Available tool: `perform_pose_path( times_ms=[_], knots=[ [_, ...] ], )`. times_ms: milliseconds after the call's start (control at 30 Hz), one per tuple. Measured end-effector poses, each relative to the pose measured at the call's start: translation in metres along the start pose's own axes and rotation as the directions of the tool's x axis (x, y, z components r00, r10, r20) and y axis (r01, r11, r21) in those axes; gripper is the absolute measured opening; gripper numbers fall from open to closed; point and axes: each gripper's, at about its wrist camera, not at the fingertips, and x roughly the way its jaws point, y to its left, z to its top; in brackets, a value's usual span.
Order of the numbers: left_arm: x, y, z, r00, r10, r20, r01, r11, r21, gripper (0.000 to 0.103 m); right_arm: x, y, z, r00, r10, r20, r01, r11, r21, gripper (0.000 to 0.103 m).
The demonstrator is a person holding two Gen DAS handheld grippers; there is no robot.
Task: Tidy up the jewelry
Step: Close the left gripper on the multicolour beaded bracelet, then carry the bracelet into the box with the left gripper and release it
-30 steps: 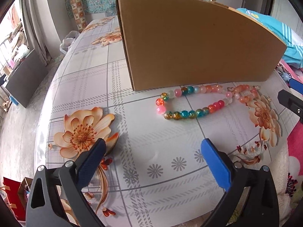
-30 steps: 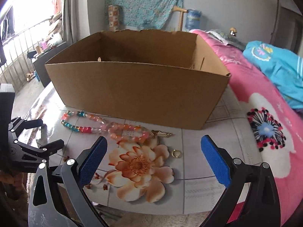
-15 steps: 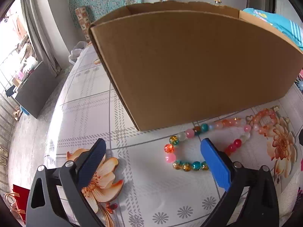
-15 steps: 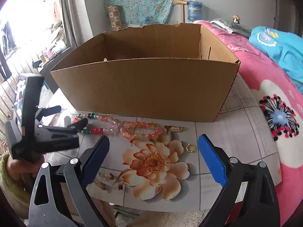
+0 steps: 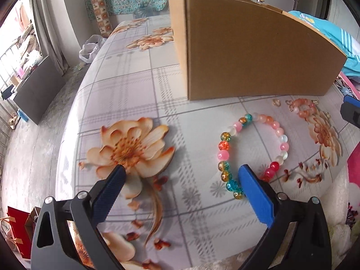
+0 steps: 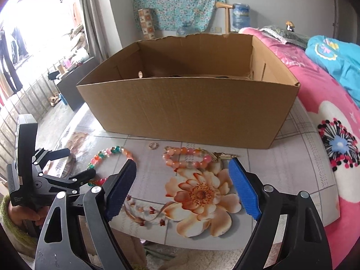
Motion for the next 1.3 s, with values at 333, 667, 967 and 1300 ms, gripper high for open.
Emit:
perform_pose_path(
  times_ms=[333,667,967,1300],
  knots=[
    [-0.028,0.002,-0.009,0.991,-0.086,0.104,0.086,0.996,-0.003,0.062,0.024,0.029,0.010,0.982,0.170,-0.087,-0.170,0.985,0.002,0.052],
    [-0.022,-0.002,-0.010,0.979,-0.186,0.084,0.186,0.982,0.013,0.032,0.065,0.074,0.011,0.962,0.178,-0.206,-0.199,0.976,-0.090,0.024],
    [-0.013,-0.013,0.000,0.978,-0.188,0.088,0.183,0.981,0.064,0.030,0.081,0.086,0.010,0.954,0.157,-0.257,-0.191,0.975,-0.115,0.017],
    [-0.018,-0.011,0.002,0.976,-0.148,0.160,0.141,0.988,0.055,0.009,0.080,0.078,0.009,0.953,0.185,-0.242,-0.209,0.975,-0.078,0.007]
  ],
)
